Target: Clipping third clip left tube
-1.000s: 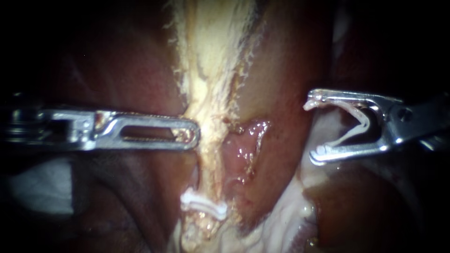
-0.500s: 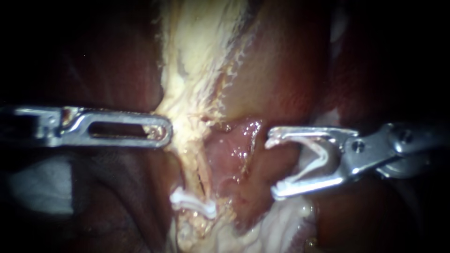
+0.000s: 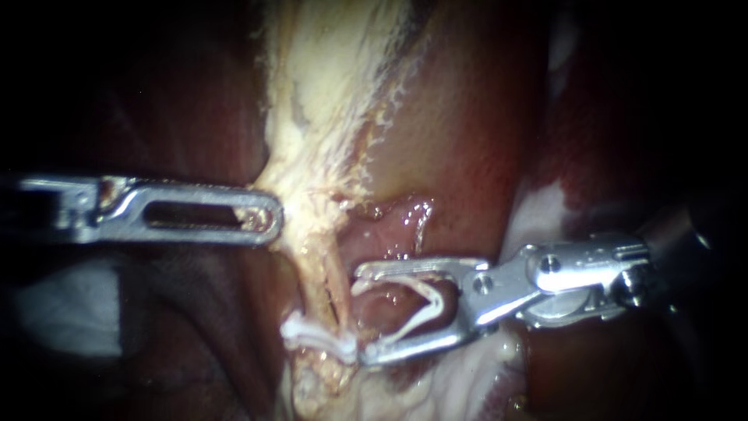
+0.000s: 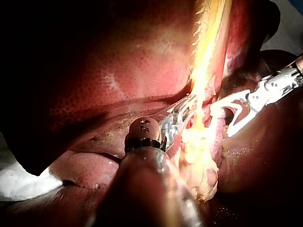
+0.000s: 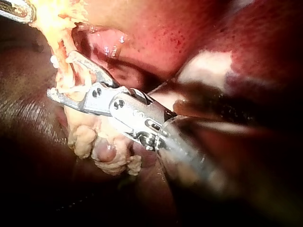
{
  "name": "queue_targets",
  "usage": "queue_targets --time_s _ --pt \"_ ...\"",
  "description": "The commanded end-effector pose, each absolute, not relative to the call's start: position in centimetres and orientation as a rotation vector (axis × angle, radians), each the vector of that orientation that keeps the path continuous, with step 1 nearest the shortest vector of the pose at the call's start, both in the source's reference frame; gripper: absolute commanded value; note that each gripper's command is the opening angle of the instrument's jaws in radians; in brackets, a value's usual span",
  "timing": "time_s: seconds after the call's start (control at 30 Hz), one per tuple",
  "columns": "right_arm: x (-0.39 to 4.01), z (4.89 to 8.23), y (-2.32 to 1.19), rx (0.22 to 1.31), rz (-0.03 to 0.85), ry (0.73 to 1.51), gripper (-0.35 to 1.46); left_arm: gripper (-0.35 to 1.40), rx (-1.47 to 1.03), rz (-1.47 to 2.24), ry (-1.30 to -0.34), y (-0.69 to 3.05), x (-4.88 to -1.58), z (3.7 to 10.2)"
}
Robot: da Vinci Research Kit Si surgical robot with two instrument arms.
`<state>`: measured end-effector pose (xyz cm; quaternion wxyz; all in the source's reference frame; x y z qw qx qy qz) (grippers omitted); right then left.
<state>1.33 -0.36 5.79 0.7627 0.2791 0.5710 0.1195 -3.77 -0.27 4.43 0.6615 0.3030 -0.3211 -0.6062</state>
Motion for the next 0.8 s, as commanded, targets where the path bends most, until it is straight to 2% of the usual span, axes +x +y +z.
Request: queue_targets --time_s 0.03,0.8 --pt "1.35 5.81 -0.36 0.609 0.261 1.242 0.59 -0.35 0.685 -1.37 -0.726 -0.27 -3.77 4.43" --pt "1.62 6.06 -0.42 0.63 0.265 1.233 0.58 -0.35 0.685 -1.373 -0.729 -0.3 -3.77 4.38"
